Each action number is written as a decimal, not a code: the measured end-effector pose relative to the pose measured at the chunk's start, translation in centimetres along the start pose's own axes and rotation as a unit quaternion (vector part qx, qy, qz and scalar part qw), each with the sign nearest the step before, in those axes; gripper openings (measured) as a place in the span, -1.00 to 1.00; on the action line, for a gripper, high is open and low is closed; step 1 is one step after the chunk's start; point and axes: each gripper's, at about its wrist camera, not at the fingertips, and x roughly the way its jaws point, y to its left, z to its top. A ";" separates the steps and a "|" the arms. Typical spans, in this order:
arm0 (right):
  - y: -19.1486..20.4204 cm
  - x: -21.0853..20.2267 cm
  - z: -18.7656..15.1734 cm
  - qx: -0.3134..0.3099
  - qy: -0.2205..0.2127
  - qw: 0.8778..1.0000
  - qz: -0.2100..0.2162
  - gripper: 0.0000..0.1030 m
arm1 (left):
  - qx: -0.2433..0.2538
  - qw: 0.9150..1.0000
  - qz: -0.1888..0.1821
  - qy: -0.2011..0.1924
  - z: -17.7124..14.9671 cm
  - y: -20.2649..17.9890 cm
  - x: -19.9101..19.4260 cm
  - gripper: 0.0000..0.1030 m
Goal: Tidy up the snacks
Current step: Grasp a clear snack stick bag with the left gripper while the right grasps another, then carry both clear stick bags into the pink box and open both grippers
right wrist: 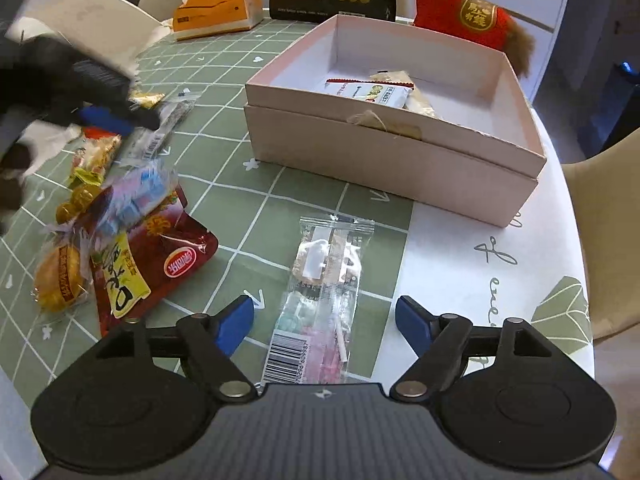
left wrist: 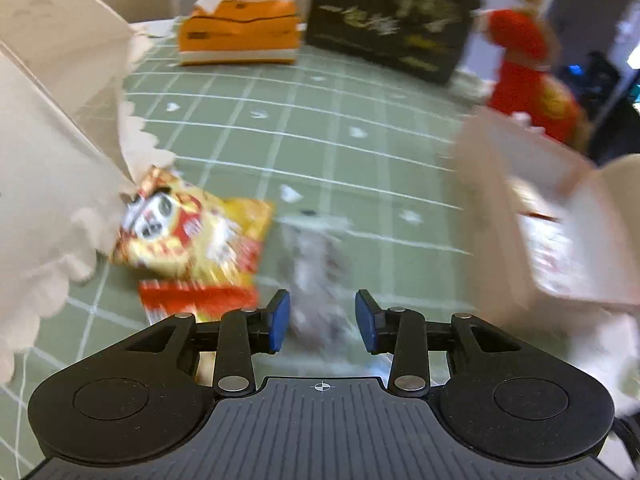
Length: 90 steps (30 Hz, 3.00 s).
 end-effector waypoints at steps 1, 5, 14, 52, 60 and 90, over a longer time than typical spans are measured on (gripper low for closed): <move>0.0 0.0 -0.1 0.000 -0.001 1.000 0.000 0.58 | 0.001 1.000 0.006 0.005 0.3 0.1 0.9 -0.18; -0.1 0.3 -0.4 0.000 -0.012 1.000 -0.002 0.73 | 0.028 1.000 0.008 -0.003 0.8 -0.3 1.9 -0.05; -0.3 0.8 0.7 -0.014 -0.021 1.000 0.008 0.66 | 0.080 0.997 0.017 -0.008 0.2 -2.3 2.4 -0.23; -8.5 -11.0 3.0 0.055 -0.121 0.991 0.026 -0.31 | 0.145 0.969 -0.194 -0.045 -0.5 -14.1 -12.8 -0.77; -7.9 -5.7 -0.4 0.059 -0.026 0.998 0.026 -0.31 | 0.177 0.970 -0.167 0.023 -5.7 -13.3 -7.3 -0.64; -7.0 -2.9 -3.2 0.022 0.000 1.000 -0.008 -0.25 | 0.273 0.957 -0.095 0.034 -12.1 -16.3 -3.1 -0.19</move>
